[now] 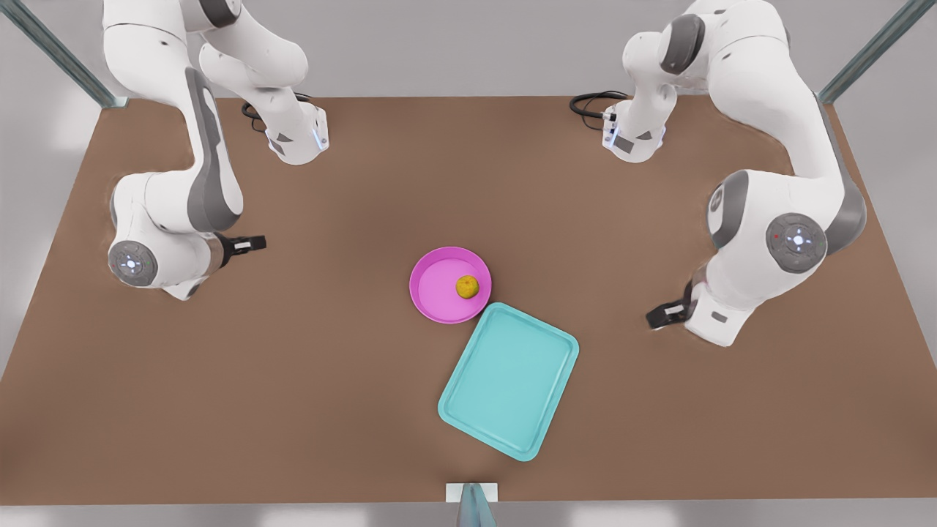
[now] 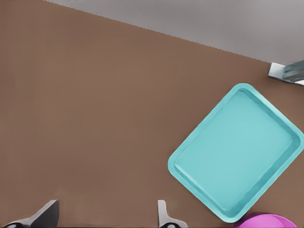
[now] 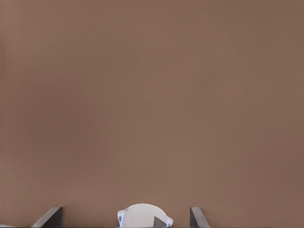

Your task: Place the orange on the plate with the left arm and the plate on the tray with the right arm

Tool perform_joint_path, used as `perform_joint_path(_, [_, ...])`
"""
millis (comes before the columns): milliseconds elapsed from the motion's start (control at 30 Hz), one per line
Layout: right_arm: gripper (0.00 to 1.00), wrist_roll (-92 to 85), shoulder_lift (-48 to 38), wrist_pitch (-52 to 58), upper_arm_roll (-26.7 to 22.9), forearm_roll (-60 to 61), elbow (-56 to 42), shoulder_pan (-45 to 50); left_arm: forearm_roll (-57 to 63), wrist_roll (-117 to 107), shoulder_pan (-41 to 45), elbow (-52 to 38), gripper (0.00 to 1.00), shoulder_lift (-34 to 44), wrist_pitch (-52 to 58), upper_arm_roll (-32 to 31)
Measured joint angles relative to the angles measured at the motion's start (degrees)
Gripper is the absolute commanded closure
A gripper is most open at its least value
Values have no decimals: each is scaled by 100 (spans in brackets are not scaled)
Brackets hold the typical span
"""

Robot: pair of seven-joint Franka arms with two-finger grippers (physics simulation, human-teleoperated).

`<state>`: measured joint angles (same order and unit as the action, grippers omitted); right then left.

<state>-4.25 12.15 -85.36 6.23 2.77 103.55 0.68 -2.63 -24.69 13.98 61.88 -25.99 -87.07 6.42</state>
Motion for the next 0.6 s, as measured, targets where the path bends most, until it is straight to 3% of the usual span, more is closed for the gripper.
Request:
perform_joint_path(100, [0, 128, 7, -1561, 126, 481, 1381, 324, 109, 380, -733, 1438, 0, 1349, 262, -350])
perform_joint_path(200, [0, 232, 442, -3145, 282, 931, 2101, 536, 161, 699, -806, 1672, 0, 1648, 416, -274])
perform_joint_path(367, [0, 382, 974, -4833, 1016, 1672, 1939, 615, 194, 1125, -792, 1706, 0, 1704, 650, -197])
perform_joint_path(600, [0, 551, 1537, -5766, 1524, 2317, 1512, 746, 205, 1567, -807, 1707, 0, 1735, 856, -142])
